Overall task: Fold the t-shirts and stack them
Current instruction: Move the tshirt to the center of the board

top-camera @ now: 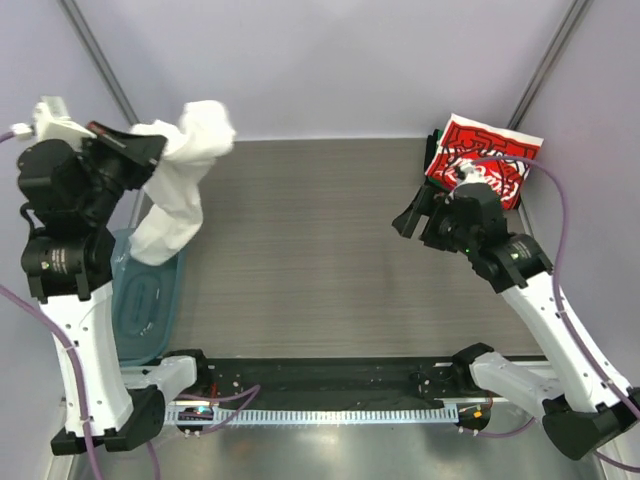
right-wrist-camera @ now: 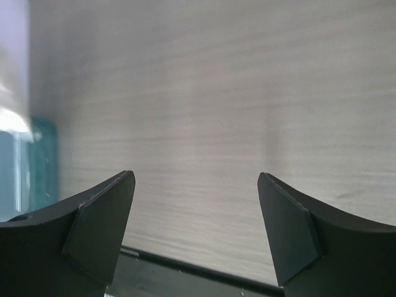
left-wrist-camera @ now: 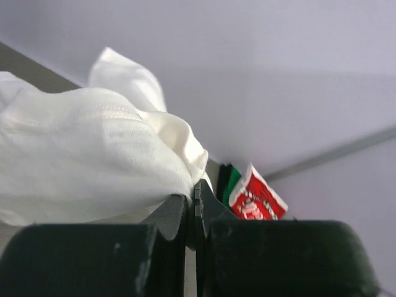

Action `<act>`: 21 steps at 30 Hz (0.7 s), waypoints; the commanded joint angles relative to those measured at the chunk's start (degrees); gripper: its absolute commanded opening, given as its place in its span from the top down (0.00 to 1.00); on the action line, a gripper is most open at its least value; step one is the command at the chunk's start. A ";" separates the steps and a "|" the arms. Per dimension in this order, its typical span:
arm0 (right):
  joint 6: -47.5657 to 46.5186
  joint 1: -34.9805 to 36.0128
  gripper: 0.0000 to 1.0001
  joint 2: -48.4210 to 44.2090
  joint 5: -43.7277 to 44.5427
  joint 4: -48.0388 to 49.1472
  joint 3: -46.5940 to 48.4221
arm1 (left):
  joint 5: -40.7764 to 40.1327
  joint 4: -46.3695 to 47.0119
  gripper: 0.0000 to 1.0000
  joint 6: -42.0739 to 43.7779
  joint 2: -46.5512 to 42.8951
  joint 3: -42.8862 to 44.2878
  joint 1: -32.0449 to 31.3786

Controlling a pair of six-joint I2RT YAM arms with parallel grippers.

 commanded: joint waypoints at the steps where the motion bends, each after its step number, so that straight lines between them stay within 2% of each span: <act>1: 0.79 -0.19 0.13 -3.09 5.30 -1.82 5.31 | 11.26 -5.02 1.00 -1.48 1.10 -5.45 -5.76; 3: 1.22 -0.19 0.13 -4.67 7.67 -3.40 6.28 | 13.72 -5.11 0.99 -1.92 -1.00 -9.94 -10.77; 5: 2.37 -0.19 0.13 -6.42 9.35 -4.45 5.76 | 16.09 -4.68 0.85 -1.92 -4.34 -18.36 -15.76; 6: 2.89 -0.19 0.09 -7.13 10.92 -5.16 5.41 | 17.59 -3.28 0.72 -1.05 -5.31 -21.53 -17.54; 7: 3.16 -0.28 0.07 -7.57 11.03 -5.25 4.88 | 19.08 -2.74 0.37 -0.09 -6.63 -25.39 -19.21; 8: 3.77 -0.20 0.04 -8.36 10.94 -5.25 3.31 | 20.14 -3.09 0.19 1.23 -6.90 -30.47 -21.66; 10: 3.60 -0.20 0.00 -8.63 7.45 -4.29 0.50 | 18.23 -7.03 0.02 4.04 -9.26 -34.73 -22.56; 14: 4.30 -0.19 0.00 -7.14 -4.06 0.27 -6.27 | 10.67 -9.24 0.00 6.25 -15.06 -40.71 -22.57; 17: 6.76 0.59 0.00 -5.21 -10.05 5.99 -12.32 | 7.15 -9.94 0.00 6.78 -15.78 -43.53 -22.65; 21: 8.87 7.60 0.00 0.23 -6.91 9.33 -15.95 | 6.53 -7.33 0.00 5.81 -14.99 -49.23 -22.57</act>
